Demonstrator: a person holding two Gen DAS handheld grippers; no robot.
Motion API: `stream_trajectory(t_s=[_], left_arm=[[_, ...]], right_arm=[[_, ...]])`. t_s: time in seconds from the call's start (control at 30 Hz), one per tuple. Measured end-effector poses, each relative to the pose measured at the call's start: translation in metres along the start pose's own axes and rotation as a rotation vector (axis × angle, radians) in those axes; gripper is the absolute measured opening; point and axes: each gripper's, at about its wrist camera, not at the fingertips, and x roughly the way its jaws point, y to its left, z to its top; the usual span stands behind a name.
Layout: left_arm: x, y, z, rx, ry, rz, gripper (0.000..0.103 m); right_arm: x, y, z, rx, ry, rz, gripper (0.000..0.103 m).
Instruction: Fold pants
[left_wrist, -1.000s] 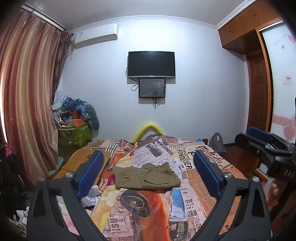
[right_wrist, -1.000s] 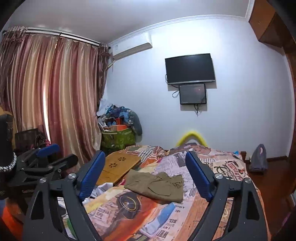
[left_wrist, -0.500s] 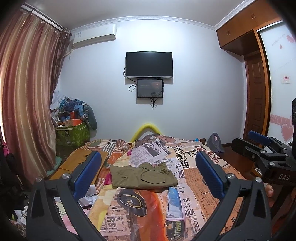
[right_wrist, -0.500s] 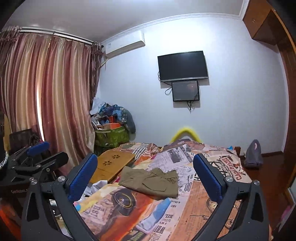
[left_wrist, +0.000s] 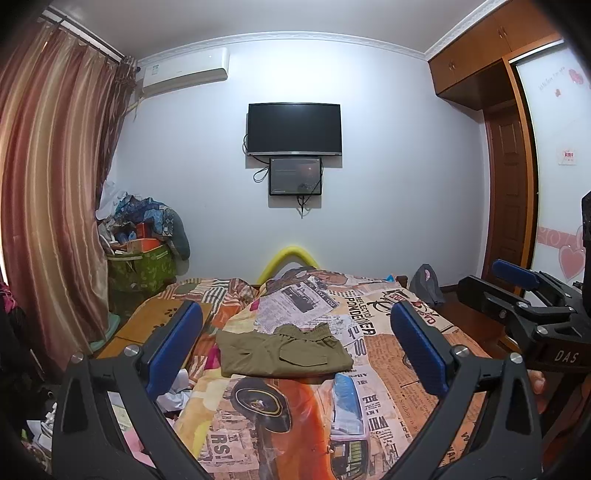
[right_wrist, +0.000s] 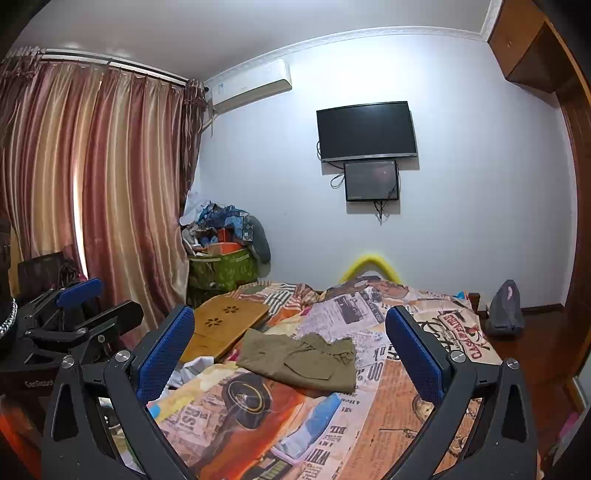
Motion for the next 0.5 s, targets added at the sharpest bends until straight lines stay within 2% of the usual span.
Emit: stream_trajectory(t_s=[0.5], left_arm=[[0.0019, 0.0022, -0.0001, -0.007, 0.006, -0.01, 0.103]], right_arm=[[-0.002, -0.0003, 0.0014, 0.002, 0.005, -0.006, 0.103]])
